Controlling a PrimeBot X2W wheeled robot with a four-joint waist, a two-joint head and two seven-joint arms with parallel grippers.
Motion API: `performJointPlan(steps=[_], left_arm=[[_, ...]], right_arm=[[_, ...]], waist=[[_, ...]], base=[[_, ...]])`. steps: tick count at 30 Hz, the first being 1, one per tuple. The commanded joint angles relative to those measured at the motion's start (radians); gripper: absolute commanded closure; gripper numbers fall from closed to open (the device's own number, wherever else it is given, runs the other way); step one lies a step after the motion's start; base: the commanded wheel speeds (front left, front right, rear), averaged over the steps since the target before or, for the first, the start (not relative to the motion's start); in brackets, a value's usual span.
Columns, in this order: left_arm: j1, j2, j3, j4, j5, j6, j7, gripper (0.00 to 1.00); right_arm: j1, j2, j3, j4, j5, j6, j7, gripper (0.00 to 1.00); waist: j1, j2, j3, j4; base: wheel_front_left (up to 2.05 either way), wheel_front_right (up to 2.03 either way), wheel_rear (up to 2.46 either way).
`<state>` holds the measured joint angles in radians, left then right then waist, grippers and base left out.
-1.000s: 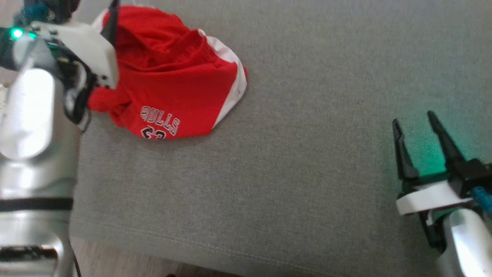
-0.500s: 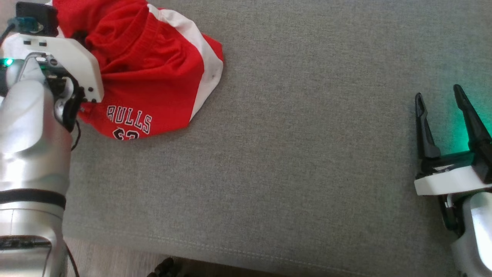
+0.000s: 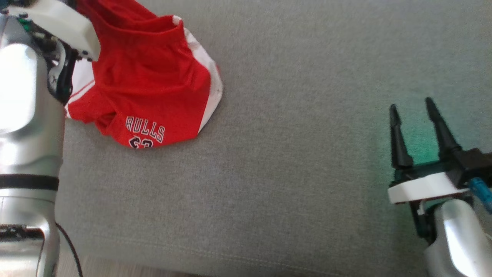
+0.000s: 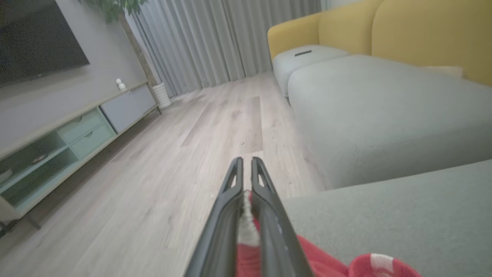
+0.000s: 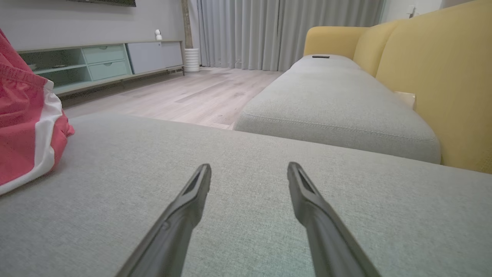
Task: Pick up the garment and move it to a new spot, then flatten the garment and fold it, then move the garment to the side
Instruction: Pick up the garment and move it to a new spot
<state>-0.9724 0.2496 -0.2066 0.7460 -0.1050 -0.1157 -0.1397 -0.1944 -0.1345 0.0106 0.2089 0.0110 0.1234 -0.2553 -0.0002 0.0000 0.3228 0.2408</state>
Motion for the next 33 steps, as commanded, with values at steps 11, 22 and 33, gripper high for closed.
performJointPlan(steps=[11,22,33], left_arm=[[-0.106,0.052,-0.093,-0.342,-0.021,-0.013,0.058,1.00],[-0.247,-0.058,-0.218,-0.337,-0.074,-0.015,0.080,1.00],[-0.152,-0.152,-0.296,-0.111,-0.091,0.000,-0.022,1.00]], right_arm=[[0.017,0.081,0.079,0.016,0.038,0.007,-0.006,0.00],[0.001,0.084,0.155,0.012,0.153,0.007,-0.006,0.00],[-0.041,0.084,0.214,-0.015,0.214,0.007,-0.006,0.00]], waist=[[0.0002,0.0000,-0.210,-0.201],[0.0002,0.0000,-0.221,-0.441],[0.0002,0.0000,-0.130,-0.579]], base=[[0.00,0.00,0.00],[0.00,0.00,0.00],[0.00,0.00,0.00]])
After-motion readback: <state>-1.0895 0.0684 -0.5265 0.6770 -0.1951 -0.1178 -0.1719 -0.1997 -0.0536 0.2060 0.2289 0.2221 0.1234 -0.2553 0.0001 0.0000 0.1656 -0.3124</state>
